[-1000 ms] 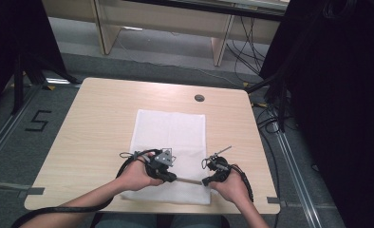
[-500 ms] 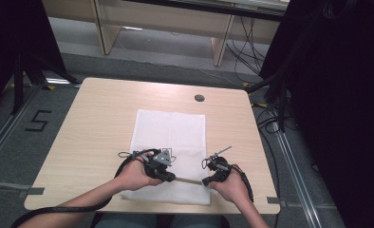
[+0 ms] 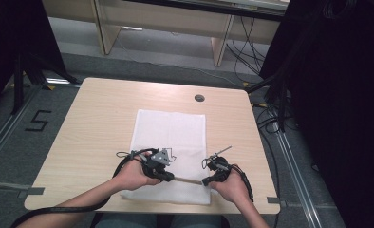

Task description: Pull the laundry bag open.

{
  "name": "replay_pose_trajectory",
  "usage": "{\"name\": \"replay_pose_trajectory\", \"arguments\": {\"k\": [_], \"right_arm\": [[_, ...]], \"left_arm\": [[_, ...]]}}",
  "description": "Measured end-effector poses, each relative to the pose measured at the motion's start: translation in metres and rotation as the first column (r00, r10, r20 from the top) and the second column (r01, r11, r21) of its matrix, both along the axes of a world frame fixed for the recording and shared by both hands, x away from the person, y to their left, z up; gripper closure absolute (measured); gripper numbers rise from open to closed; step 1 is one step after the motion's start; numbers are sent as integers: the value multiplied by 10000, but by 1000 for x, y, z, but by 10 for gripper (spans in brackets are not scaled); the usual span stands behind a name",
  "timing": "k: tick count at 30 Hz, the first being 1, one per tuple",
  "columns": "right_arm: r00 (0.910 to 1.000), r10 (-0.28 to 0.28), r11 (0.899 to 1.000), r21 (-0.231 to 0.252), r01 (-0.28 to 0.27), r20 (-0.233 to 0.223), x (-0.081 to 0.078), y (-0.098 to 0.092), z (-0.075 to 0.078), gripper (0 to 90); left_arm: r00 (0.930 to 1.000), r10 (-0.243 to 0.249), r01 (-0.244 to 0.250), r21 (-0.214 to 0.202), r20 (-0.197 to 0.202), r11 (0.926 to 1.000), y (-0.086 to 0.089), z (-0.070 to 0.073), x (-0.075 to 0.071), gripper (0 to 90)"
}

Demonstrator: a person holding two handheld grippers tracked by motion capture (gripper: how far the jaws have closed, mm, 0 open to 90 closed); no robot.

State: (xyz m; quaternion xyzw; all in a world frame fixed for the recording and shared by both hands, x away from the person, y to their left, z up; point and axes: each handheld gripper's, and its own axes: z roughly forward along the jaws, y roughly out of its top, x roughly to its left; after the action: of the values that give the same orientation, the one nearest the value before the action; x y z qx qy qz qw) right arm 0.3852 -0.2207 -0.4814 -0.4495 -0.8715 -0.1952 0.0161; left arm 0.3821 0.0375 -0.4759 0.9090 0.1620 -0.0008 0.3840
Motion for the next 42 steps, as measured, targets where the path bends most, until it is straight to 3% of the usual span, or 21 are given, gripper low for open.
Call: {"name": "replay_pose_trajectory", "arguments": {"k": [16, 22, 37, 42], "right_arm": [[10000, -4, 10000, -6, 4, 7, 0, 0, 0, 900], [10000, -5, 10000, -12, 5, 6, 0, 0, 0, 900], [10000, -3, 10000, -3, 3, 10, 0, 0, 0, 900], [10000, 1, 10000, 7, -1, 2, 0, 0, 0, 900]], "left_arm": [[10000, 57, -57, 4, 19, 10000, 5, 1, -1, 876], [9998, -14, 11, 171, 193, 9999, 7, 2, 0, 876], [9999, 141, -141, 0, -23, 9999, 10, 2, 0, 875], [9999, 21, -23, 102, 129, 9999, 11, 3, 1, 876]]}}
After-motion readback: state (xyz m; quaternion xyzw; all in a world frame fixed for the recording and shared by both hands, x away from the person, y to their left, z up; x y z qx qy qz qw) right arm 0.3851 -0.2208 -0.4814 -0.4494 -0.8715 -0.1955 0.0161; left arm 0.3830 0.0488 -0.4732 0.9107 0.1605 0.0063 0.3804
